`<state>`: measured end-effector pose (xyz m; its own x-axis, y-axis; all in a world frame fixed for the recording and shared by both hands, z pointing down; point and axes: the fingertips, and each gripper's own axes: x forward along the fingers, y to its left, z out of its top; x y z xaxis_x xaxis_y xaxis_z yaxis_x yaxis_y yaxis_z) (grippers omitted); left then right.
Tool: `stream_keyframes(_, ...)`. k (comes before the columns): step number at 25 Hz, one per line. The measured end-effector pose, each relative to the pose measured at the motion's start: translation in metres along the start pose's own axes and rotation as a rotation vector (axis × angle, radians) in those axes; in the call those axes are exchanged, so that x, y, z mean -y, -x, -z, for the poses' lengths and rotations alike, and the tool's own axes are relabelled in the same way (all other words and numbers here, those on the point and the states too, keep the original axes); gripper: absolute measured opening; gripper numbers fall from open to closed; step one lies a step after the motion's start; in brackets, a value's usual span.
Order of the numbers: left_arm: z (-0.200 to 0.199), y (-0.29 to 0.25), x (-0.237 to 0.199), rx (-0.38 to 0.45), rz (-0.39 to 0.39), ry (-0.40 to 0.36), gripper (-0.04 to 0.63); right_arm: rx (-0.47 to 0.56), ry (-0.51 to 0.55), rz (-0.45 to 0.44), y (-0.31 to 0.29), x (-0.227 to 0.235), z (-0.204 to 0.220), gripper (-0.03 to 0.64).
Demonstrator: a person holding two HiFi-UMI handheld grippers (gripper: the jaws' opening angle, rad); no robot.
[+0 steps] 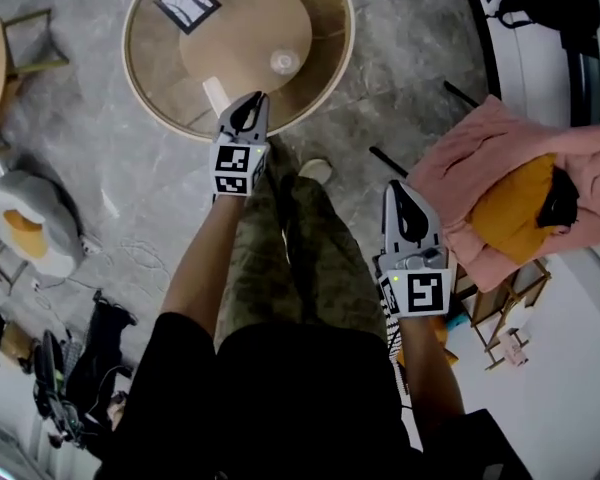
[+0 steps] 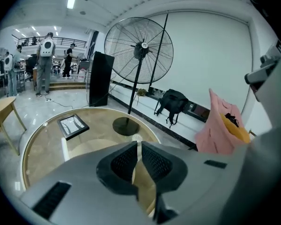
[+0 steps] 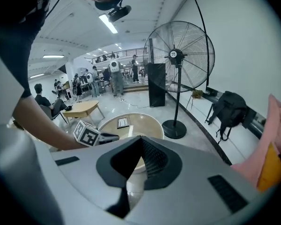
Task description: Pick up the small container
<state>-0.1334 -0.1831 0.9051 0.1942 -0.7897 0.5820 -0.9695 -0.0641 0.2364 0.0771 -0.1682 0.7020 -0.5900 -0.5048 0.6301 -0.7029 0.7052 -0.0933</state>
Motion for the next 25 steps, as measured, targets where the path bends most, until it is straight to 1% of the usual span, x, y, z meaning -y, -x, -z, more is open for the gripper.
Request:
stream_keyframes(2, 0.005, -0.016, 0.002, -0.004, 0.034, -0.026, 0.023, -0.008, -0.015, 0.003, -0.012, 0.002, 0.005, 0.021)
stream_keyframes(3, 0.009, -0.024, 0.002, -0.006, 0.047, -0.041, 0.035, -0.014, -0.018, 0.004, -0.017, 0.002, 0.008, 0.021)
stream_keyframes(4, 0.012, -0.033, 0.001, -0.007, 0.055, -0.06, 0.068, -0.022, -0.017, 0.006, -0.023, 0.0, 0.012, 0.021)
stream_keyframes(5, 0.015, -0.041, -0.001, -0.007, 0.058, -0.082, 0.121, -0.032, -0.014, 0.01, -0.028, -0.001, 0.016, 0.021)
stream_keyframes(6, 0.017, -0.049, -0.003, -0.003, 0.058, -0.104, 0.144, -0.043, -0.011, 0.018, -0.034, -0.002, 0.02, 0.021)
stream_keyframes(7, 0.019, -0.058, -0.006, 0.001, 0.059, -0.118, 0.18, -0.053, -0.008, 0.028, -0.039, -0.002, 0.025, 0.021)
stream_keyframes(9, 0.025, -0.076, -0.011, 0.007, 0.071, -0.126, 0.273, -0.072, -0.011, 0.042, -0.05, -0.004, 0.036, 0.021)
stream_keyframes(11, 0.031, -0.093, -0.015, 0.003, 0.092, -0.148, 0.315, -0.091, -0.02, 0.051, -0.061, -0.007, 0.046, 0.021)
stream_keyframes(13, 0.038, -0.109, -0.015, -0.01, 0.122, -0.201, 0.333, -0.107, -0.035, 0.062, -0.07, -0.009, 0.054, 0.021)
stream_keyframes(15, 0.044, -0.125, -0.012, -0.018, 0.156, -0.269, 0.354, -0.118, -0.052, 0.069, -0.077, -0.009, 0.059, 0.021)
stream_keyframes(17, 0.046, -0.138, -0.011, -0.018, 0.182, -0.316, 0.359, -0.121, -0.063, 0.069, -0.084, -0.01, 0.063, 0.021)
stream_keyframes(22, 0.049, -0.16, -0.01, -0.006, 0.204, -0.341, 0.36, -0.125, -0.077, 0.081, -0.094, -0.008, 0.069, 0.021)
stream_keyframes(25, 0.052, -0.169, -0.008, 0.001, 0.236, -0.366, 0.362, -0.131, -0.122, 0.089, -0.099, -0.006, 0.077, 0.021)
